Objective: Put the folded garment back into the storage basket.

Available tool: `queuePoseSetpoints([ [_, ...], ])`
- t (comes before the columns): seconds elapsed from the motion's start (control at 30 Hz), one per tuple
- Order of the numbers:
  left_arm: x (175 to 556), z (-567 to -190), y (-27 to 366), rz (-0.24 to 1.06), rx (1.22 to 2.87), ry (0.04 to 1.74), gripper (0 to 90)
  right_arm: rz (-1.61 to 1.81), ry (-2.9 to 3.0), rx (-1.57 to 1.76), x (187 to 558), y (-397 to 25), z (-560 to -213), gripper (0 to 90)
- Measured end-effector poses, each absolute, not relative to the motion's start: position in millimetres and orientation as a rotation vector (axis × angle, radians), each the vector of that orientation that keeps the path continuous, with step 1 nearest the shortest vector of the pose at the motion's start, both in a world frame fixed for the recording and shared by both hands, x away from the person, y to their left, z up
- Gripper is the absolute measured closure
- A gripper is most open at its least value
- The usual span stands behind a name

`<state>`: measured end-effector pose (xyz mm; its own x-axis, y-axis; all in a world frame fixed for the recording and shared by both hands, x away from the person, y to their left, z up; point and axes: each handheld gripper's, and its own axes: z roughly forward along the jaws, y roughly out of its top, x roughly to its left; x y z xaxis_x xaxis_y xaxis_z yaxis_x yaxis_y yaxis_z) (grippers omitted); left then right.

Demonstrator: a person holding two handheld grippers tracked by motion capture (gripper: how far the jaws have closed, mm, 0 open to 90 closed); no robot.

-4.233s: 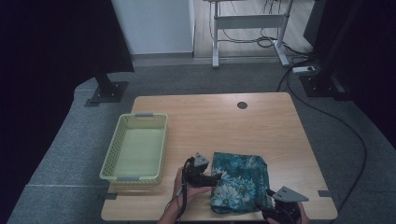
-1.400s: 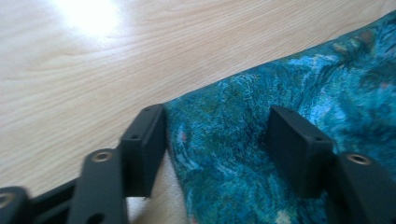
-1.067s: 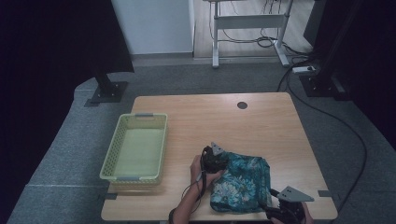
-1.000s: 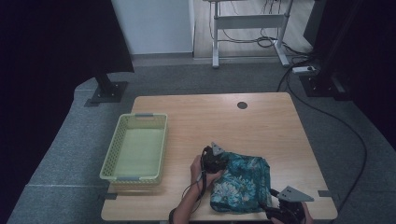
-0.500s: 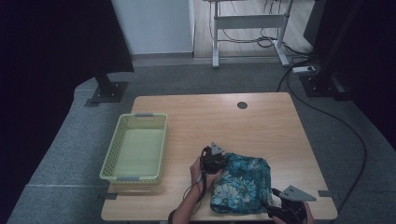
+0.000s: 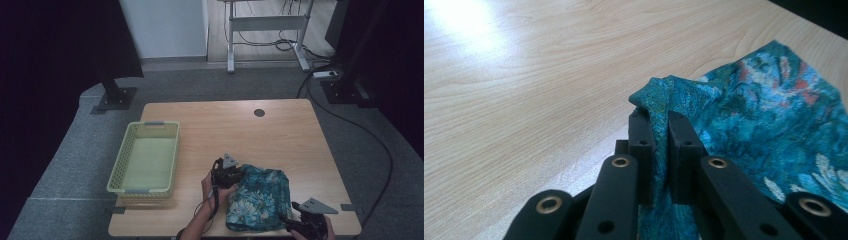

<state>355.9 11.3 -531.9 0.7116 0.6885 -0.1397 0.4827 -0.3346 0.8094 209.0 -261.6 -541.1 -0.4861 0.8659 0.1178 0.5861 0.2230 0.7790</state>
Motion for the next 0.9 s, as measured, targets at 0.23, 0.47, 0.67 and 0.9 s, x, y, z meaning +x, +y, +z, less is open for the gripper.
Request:
queuePoseSetpoints([
  [0.23,348,-528,14,0.286,1.983,0.879,82.8,1.171,2.131,1.416,211,-255,-540,26.8],
  [0.47,343,-527,18,0.287,1.973,0.878,82.8,1.034,2.142,1.468,217,-232,-549,24.2],
  [0.67,341,-526,19,0.286,1.97,0.875,82.8,0.887,2.1,1.49,218,-221,-553,20.2],
  [0.9,340,-527,18,0.282,1.97,0.874,82.8,0.874,2.098,1.508,218,-220,-553,21.4],
])
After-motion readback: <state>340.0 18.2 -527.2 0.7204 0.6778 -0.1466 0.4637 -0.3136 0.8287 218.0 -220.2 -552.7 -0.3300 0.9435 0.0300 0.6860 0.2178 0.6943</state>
